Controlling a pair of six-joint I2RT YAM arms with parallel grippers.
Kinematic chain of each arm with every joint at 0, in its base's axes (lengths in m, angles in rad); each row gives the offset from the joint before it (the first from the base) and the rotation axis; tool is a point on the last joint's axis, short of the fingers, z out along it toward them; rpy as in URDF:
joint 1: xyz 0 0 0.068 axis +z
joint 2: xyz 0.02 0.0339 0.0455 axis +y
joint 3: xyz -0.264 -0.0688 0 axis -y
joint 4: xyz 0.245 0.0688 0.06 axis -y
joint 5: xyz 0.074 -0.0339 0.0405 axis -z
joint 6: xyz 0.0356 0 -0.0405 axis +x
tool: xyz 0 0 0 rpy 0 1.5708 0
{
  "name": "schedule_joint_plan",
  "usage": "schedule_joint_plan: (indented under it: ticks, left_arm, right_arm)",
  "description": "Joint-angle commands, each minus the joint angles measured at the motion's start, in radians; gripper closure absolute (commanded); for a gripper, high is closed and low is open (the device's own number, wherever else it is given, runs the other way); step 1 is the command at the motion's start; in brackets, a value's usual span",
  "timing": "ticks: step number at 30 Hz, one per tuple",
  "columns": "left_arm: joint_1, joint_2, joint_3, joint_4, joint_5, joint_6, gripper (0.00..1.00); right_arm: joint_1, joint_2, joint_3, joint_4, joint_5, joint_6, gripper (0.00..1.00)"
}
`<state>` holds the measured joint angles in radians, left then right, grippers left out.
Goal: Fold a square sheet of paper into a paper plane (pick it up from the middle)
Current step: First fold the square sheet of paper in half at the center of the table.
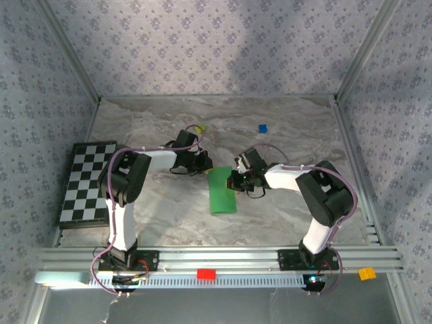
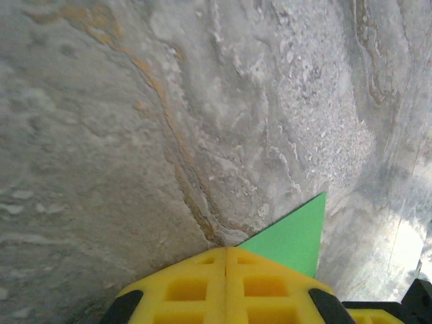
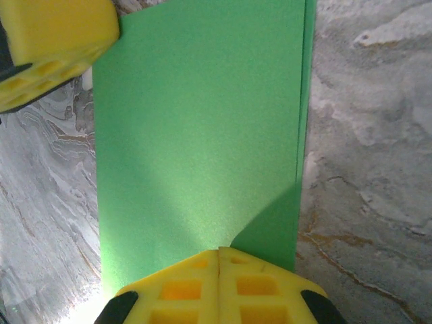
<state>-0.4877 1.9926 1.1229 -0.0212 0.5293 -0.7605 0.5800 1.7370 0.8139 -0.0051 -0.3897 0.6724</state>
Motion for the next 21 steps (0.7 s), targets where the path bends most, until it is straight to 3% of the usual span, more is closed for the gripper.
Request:
schedule_joint_plan:
  ticks: [1, 21]
  left_arm:
    - [0.038, 0.017, -0.014, 0.010, -0.136, -0.005, 0.96]
    - [0.043, -0.028, 0.009, -0.036, -0.206, -0.047, 0.95]
  right_arm:
    - [-0.010, 0.064, -0.071, -0.187, 0.091, -0.011, 1.00]
    - [-0.014, 0.058, -0.068, -0.180, 0.075, -0.010, 1.00]
